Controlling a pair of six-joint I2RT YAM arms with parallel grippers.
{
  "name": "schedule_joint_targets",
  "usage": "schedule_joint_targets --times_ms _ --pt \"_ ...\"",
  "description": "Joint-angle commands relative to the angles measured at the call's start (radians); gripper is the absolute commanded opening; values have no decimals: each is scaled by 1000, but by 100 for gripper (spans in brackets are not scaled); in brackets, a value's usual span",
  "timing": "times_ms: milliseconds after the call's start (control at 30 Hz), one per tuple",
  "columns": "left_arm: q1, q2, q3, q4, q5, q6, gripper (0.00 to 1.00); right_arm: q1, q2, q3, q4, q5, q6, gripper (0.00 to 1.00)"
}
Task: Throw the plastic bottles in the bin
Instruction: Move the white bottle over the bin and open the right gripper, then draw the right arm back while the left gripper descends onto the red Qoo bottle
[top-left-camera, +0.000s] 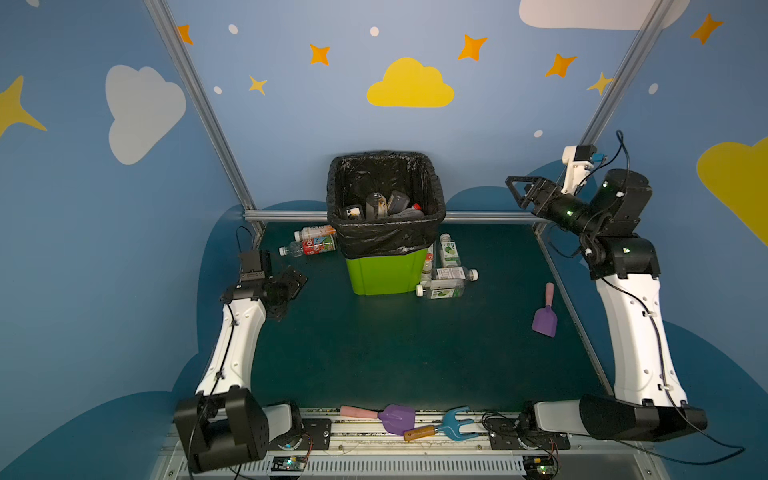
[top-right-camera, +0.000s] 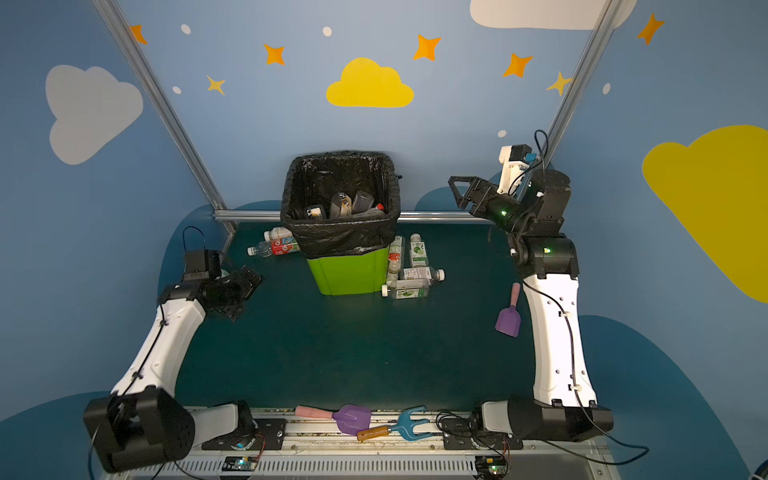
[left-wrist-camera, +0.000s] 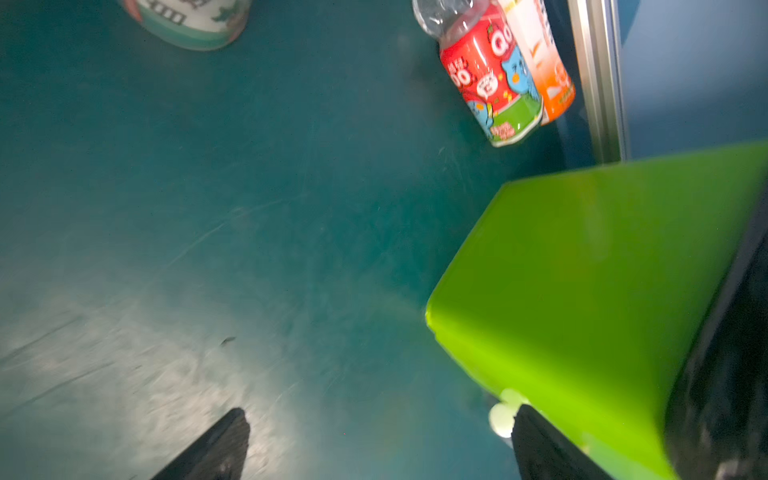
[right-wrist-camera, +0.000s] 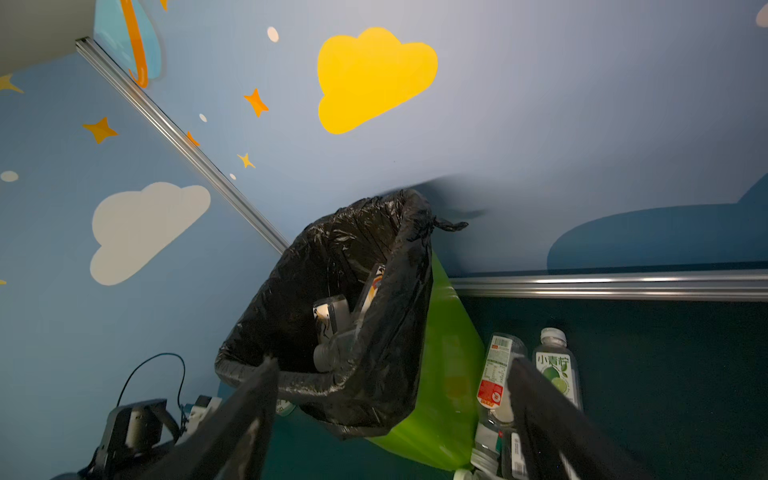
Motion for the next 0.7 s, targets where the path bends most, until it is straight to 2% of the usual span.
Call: schedule_joint_targets --times_ms 0,100,233,400,667 --pt "39 142 78 123 107 -93 99 -20 24 -49 -38 -43 -10 85" --pt "57 299 187 142 151 -115 99 -30 31 -65 -45 -66 -2 85" --pt "59 466 328 170 155 -167 99 -47 43 -80 -48 -84 5 85" --pt "45 635 504 192 116 -258 98 -72 83 -83 -34 -113 26 86" --pt "-4 857 760 113 49 -311 98 -117 171 -48 -6 -149 74 86"
